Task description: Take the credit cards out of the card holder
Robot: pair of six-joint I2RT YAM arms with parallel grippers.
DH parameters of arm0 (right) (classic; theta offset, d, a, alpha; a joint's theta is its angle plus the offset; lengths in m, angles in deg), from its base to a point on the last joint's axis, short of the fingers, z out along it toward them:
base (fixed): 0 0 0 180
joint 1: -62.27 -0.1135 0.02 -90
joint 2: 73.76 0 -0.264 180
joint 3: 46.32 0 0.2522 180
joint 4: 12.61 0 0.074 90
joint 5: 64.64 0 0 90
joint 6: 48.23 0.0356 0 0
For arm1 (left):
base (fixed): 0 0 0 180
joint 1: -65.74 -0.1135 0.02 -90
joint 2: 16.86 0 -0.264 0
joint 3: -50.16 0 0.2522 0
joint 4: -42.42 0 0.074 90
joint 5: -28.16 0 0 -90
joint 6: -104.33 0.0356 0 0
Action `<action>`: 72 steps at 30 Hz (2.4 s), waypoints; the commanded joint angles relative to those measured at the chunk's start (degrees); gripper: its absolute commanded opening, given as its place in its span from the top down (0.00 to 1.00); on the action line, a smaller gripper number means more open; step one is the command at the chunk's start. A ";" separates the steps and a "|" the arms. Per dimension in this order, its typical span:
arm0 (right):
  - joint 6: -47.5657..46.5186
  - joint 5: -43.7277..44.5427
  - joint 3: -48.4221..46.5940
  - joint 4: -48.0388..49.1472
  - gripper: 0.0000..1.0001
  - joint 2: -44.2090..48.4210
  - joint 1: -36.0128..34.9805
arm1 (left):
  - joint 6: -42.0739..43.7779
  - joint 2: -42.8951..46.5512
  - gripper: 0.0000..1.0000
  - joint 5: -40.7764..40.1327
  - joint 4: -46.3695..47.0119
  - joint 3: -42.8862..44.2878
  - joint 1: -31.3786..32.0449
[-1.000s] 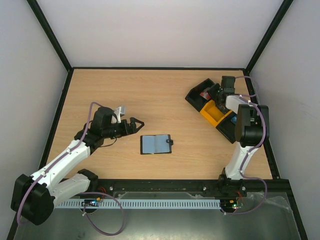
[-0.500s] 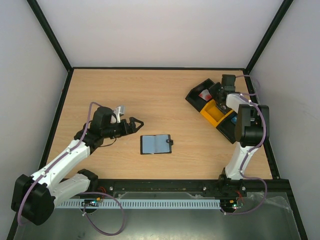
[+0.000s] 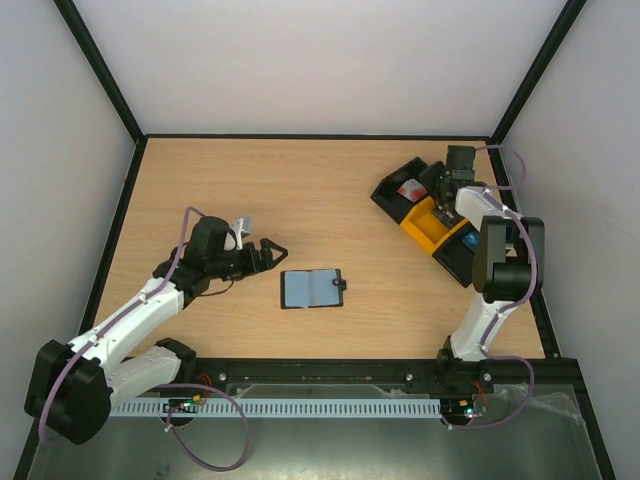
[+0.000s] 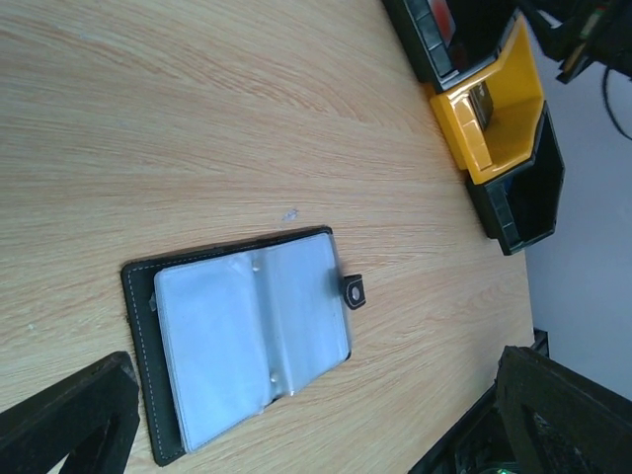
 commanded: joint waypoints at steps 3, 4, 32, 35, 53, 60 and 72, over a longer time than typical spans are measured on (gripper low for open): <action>-3.96 -3.15 2.85 -1.76 0.77 6.80 -2.99 | -0.57 -1.70 0.01 1.25 0.88 -1.16 -0.41; -4.62 -3.58 3.47 -1.73 0.77 7.75 -3.72 | -0.57 -1.89 0.01 1.34 0.87 -1.20 -0.41; 1.10 -1.48 35.09 7.40 0.73 32.55 -37.79 | -7.65 -9.74 0.24 5.14 15.33 -9.05 3.18; 2.31 -1.10 37.04 9.48 0.72 30.98 -40.79 | -8.60 -10.64 0.30 4.74 18.04 -9.79 3.85; 3.70 3.48 43.70 13.75 0.70 25.66 -48.17 | -9.84 -17.19 0.30 2.64 26.28 -12.85 6.16; 4.85 3.39 45.73 15.82 0.73 23.39 -49.72 | -9.89 -19.62 0.40 0.25 26.98 -12.62 7.56; 6.53 3.70 46.11 17.79 0.74 21.74 -51.78 | -8.54 -24.32 0.54 -1.41 26.82 -11.10 8.63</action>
